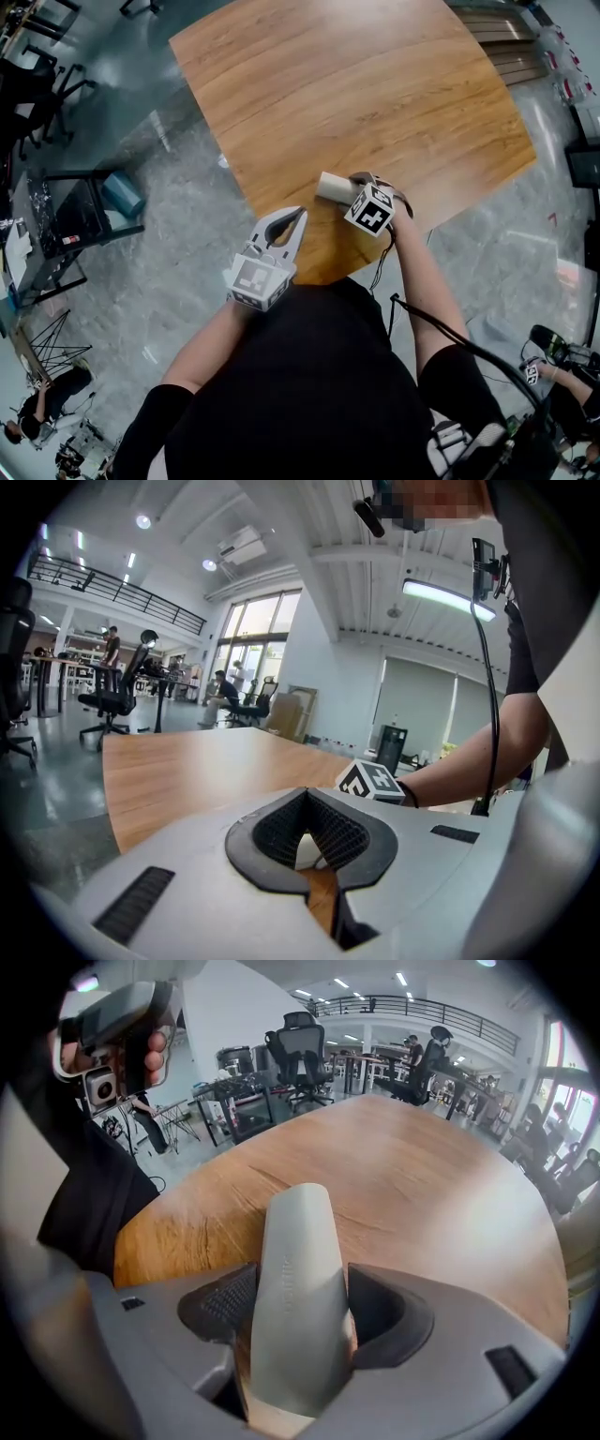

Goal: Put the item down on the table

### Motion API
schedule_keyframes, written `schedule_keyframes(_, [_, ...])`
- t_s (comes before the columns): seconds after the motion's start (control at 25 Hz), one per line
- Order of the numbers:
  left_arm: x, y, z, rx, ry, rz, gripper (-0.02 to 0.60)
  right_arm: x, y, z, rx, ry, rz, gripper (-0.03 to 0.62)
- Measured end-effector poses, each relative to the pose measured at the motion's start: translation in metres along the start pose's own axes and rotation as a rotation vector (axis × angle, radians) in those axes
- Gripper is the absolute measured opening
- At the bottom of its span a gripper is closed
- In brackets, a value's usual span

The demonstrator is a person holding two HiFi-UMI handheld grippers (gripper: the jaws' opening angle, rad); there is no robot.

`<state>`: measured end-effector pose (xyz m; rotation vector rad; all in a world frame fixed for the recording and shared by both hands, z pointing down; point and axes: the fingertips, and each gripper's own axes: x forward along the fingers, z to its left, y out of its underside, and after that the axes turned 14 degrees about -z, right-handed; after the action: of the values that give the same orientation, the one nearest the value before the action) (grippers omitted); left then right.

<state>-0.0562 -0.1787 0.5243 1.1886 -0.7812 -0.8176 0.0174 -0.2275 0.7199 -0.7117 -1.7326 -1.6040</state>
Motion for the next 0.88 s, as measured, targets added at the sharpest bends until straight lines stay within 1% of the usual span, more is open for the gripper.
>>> schedule_keyframes(0.12, [0.004,-0.002,-0.002,0.003,0.011,0.002,0.003,-0.005,-0.003,0.003,-0.025,-0.018,-0.008,0.252])
schedule_keyframes(0.24, [0.007,-0.003,-0.006,0.002,0.024,0.008,0.003,-0.014,-0.012,0.004,-0.015,-0.014,-0.061,0.252])
schedule_keyframes(0.36, [0.012,-0.009,-0.011,-0.007,0.045,0.006,0.003,-0.030,-0.025,0.001,-0.014,0.033,-0.112,0.252])
schedule_keyframes(0.44, [0.013,-0.012,-0.015,-0.004,0.056,-0.002,0.003,-0.051,-0.043,0.003,-0.001,0.076,-0.193,0.252])
schedule_keyframes(0.56, [0.015,-0.013,-0.015,0.007,0.068,-0.014,0.003,-0.091,-0.073,0.014,0.028,0.179,-0.352,0.249])
schedule_keyframes(0.64, [0.019,-0.018,-0.017,0.009,0.082,-0.030,0.003,-0.120,-0.090,0.022,0.060,0.270,-0.464,0.245])
schedule_keyframes(0.68, [0.020,-0.022,-0.019,0.012,0.091,-0.040,0.003,-0.136,-0.097,0.026,0.077,0.328,-0.521,0.233])
schedule_keyframes(0.76, [0.021,-0.028,-0.023,0.020,0.109,-0.059,0.003,-0.170,-0.109,0.031,0.101,0.461,-0.633,0.100])
schedule_keyframes(0.88, [0.021,-0.039,-0.032,0.025,0.138,-0.078,0.003,-0.217,-0.126,0.040,0.152,0.619,-0.790,0.049])
